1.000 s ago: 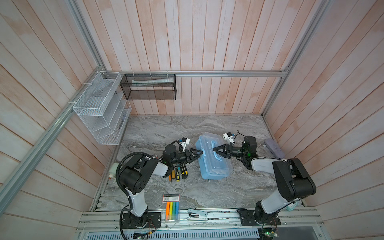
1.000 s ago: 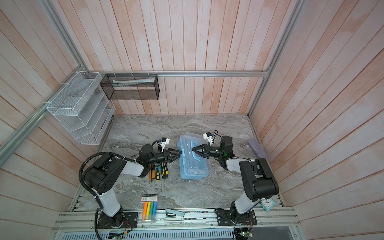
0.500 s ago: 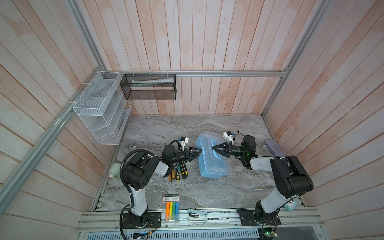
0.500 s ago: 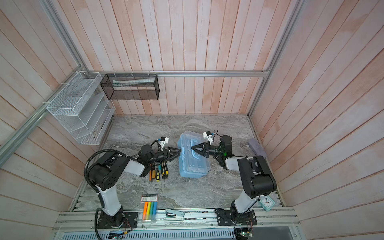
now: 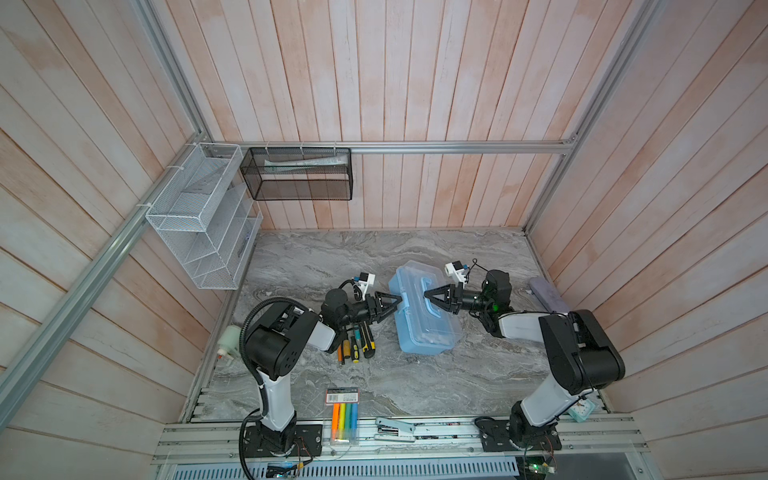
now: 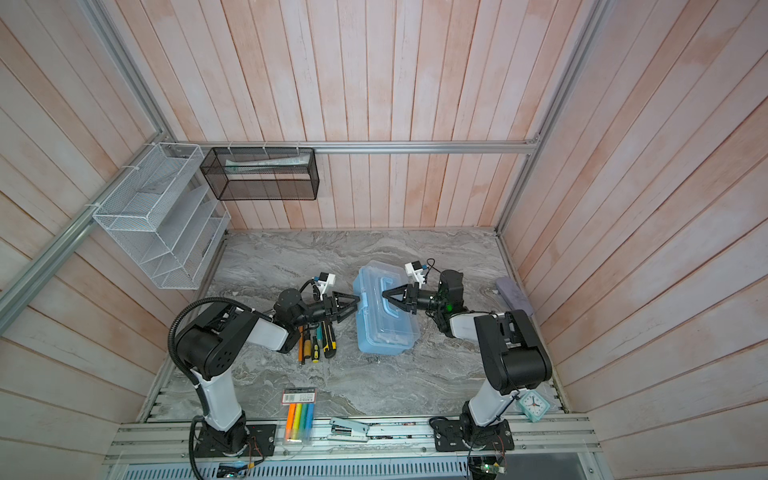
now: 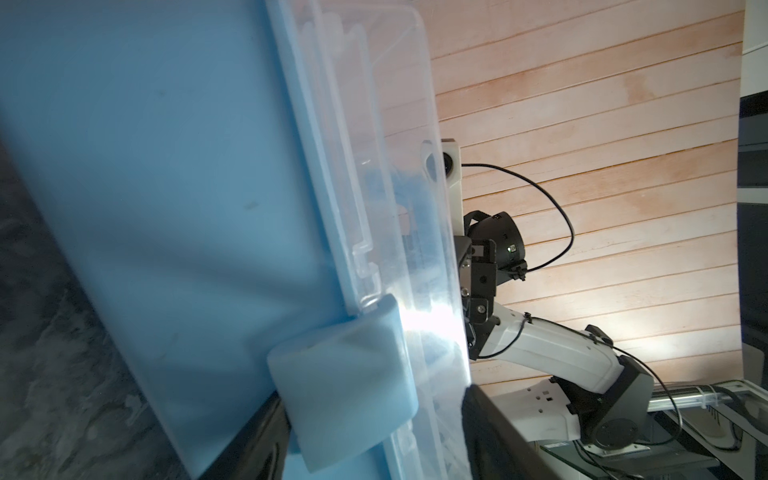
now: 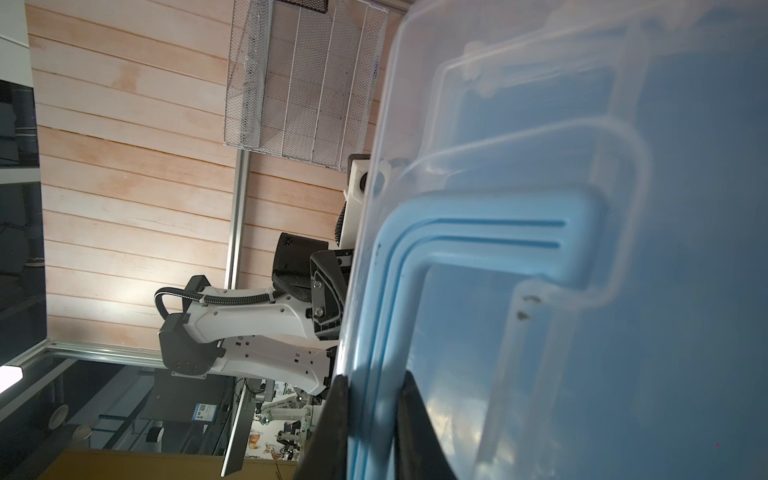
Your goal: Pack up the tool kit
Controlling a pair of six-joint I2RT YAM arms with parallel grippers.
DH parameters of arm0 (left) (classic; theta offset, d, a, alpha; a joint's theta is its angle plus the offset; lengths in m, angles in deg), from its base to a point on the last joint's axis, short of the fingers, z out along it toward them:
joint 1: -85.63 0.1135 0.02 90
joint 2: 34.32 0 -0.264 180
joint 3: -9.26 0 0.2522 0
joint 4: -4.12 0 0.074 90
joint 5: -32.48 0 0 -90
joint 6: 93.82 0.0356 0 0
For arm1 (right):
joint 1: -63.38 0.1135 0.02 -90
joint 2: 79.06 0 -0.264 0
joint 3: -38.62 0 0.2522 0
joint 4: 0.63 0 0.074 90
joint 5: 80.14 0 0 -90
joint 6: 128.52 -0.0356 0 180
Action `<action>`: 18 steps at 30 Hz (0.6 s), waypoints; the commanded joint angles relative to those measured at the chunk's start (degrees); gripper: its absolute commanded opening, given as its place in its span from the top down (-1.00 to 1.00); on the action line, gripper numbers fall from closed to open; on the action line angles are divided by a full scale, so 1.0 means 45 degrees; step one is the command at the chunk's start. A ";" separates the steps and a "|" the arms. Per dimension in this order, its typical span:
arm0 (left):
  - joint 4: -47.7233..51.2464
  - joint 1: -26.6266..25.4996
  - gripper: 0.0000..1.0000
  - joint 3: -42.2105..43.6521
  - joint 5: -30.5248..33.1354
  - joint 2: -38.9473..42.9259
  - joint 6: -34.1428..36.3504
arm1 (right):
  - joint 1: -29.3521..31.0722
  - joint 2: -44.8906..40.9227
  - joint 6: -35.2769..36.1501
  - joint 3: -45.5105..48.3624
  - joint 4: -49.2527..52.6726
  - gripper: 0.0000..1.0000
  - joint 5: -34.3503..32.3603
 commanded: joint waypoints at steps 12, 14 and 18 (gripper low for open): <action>-0.2908 -0.0379 -0.37 -0.0117 -0.1916 0.1366 -0.0237 | 0.0298 0.1275 0.3201 0.0372 0.3367 1.00 -0.1388; -0.3119 -0.0378 -0.37 -0.0167 -0.1909 0.1359 -0.0456 | 0.0247 0.1235 0.3229 0.0393 0.3414 1.00 -0.1387; -0.3980 -0.0370 -0.37 -0.0358 -0.1911 0.1370 -0.1100 | 0.0155 0.1195 0.3318 0.0380 0.3552 1.00 -0.1423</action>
